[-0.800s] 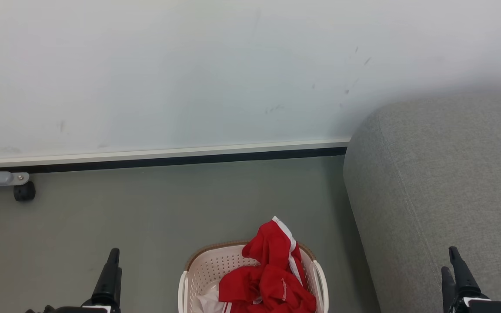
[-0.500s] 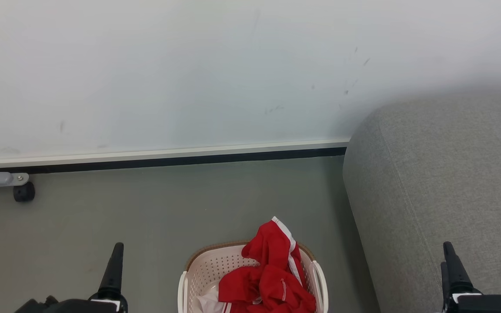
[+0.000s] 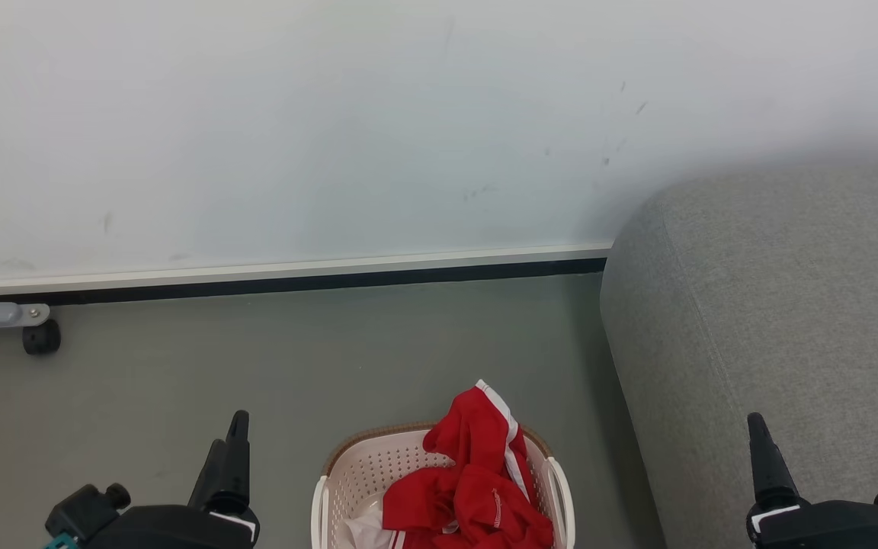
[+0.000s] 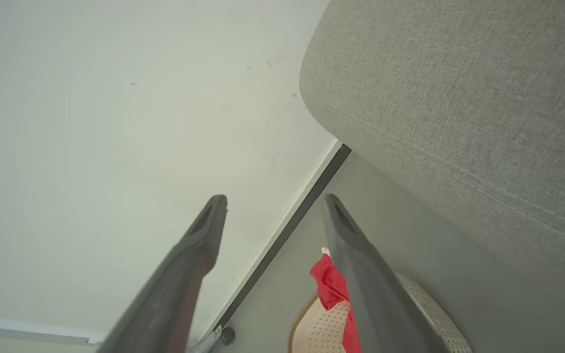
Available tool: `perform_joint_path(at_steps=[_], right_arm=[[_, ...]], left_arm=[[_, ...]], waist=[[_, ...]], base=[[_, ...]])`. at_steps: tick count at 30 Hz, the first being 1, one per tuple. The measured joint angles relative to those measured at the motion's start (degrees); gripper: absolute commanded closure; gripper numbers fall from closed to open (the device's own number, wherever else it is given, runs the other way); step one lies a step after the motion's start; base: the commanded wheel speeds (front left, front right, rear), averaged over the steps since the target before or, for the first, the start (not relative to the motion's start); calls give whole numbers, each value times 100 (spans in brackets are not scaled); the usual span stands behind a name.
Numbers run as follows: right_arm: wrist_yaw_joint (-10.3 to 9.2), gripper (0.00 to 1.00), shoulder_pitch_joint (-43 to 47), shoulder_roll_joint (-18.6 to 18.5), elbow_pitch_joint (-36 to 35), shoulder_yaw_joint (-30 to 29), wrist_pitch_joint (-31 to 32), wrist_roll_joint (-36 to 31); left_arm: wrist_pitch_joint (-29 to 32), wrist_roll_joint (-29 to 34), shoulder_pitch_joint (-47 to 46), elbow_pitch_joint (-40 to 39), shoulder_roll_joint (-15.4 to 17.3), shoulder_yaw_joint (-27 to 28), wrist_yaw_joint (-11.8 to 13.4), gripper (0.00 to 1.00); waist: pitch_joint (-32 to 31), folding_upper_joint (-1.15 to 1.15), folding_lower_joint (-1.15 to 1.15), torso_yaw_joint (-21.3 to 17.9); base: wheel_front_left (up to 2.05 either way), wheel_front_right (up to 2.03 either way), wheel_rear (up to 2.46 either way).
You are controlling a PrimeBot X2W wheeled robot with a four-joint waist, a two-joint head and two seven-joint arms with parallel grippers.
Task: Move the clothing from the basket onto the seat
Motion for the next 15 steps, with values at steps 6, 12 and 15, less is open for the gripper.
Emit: perform_joint_path(at_steps=[6,12,15], right_arm=[[-96,0,1,-35,-66,170,-124,-555],[-158,0,5,-90,-115,330,-249,-1122],[-208,0,8,-119,-116,404,-322,-1402]], left_arm=[[-121,646,-3,-40,74,-154,100,0],[-250,1237,-3,-58,175,-250,174,0],[-316,1484,-1,-66,216,-280,226,0]], waist=[[-7,0,0,-1],[-23,0,0,-8],[-34,0,0,-12]], base=[[0,0,0],[0,0,0],[0,0,0]])
